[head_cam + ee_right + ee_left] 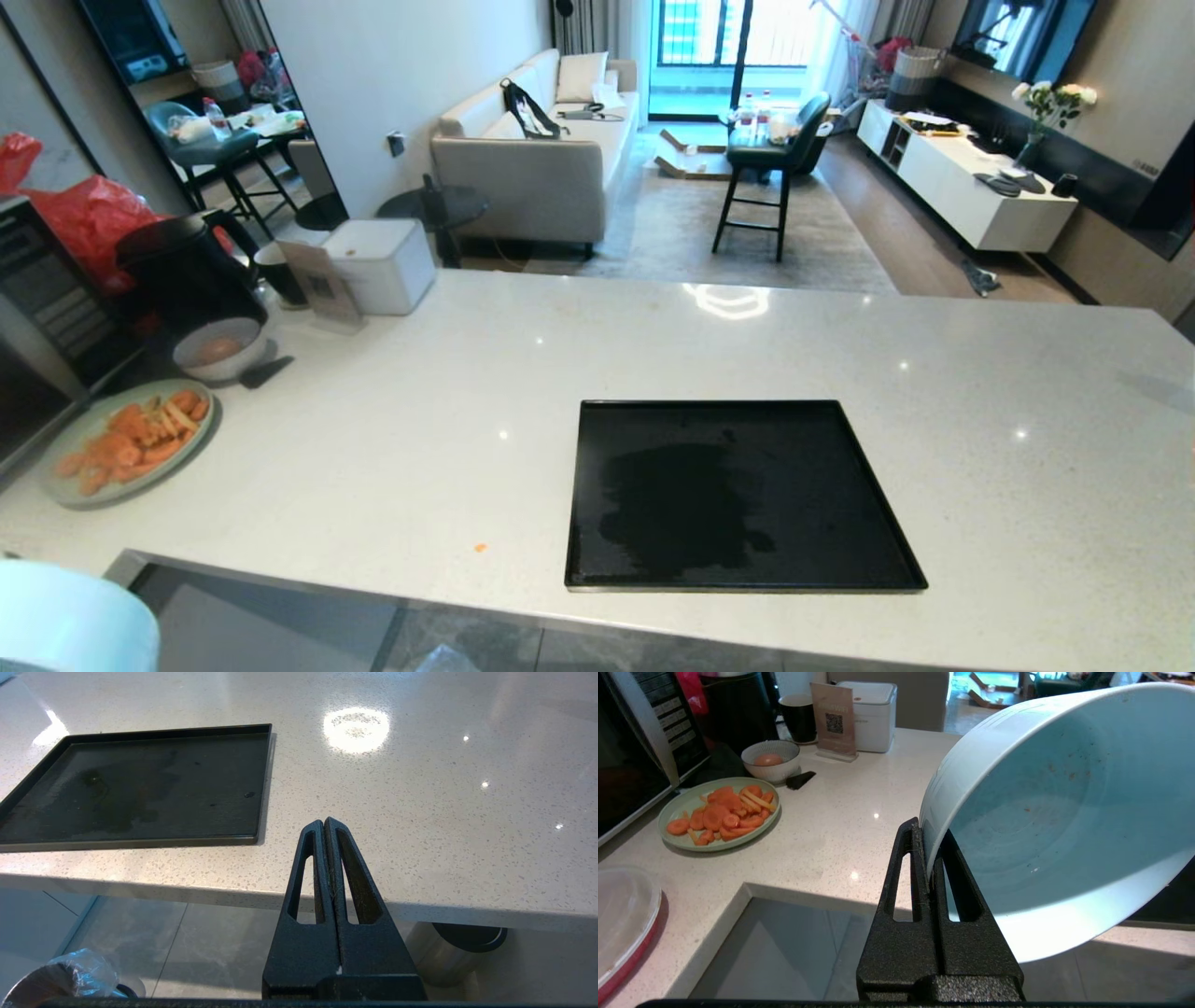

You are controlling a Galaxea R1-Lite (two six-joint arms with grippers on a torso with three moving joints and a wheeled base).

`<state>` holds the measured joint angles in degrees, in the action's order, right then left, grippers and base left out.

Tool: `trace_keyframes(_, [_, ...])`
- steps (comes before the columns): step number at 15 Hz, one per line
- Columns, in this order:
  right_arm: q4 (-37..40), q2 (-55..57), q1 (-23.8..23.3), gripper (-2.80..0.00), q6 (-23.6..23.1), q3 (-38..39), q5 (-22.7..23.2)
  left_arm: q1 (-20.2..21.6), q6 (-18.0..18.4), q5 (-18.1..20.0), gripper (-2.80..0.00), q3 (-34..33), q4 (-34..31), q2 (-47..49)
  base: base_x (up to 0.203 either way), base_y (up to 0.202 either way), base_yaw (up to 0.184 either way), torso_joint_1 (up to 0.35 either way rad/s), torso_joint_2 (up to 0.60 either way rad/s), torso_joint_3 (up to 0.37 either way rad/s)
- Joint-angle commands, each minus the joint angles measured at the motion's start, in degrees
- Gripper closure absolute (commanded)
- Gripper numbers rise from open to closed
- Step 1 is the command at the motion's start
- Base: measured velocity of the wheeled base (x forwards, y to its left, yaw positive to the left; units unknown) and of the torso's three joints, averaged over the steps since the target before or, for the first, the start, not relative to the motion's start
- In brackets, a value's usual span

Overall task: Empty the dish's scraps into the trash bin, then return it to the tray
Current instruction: Put the bowl back to the table

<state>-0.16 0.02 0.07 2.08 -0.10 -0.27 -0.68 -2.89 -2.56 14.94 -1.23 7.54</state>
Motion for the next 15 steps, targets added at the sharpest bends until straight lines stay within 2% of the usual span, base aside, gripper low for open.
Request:
trace_keyframes(1, [0.0, 0.0, 0.0, 0.0, 0.0, 0.0, 0.0, -2.6, 0.2, 0.0, 0.0, 4.2, 0.1, 9.6, 0.0, 0.0, 0.0, 0.0, 0.0, 0.0])
trace_keyframes(4, [0.0, 0.0, 0.0, 0.0, 0.1, 0.0, 0.0, -11.5, 3.0, -0.3, 0.0, 11.2, 0.1, 22.7, 0.0, 0.0, 0.0, 0.0, 0.0, 0.0])
trace_keyframes(11, [0.0, 0.0, 0.0, 0.0, 0.0, 0.0, 0.0, -21.9, 15.0, 2.9, 0.0, 26.4, 0.0, 53.3, 0.0, 0.0, 0.0, 0.0, 0.0, 0.0])
trace_keyframes(15, [0.0, 0.0, 0.0, 0.0, 0.0, 0.0, 0.0, -28.7, 21.5, 3.1, 0.0, 35.8, -0.1, 70.2, 0.0, 0.0, 0.0, 0.0, 0.0, 0.0])
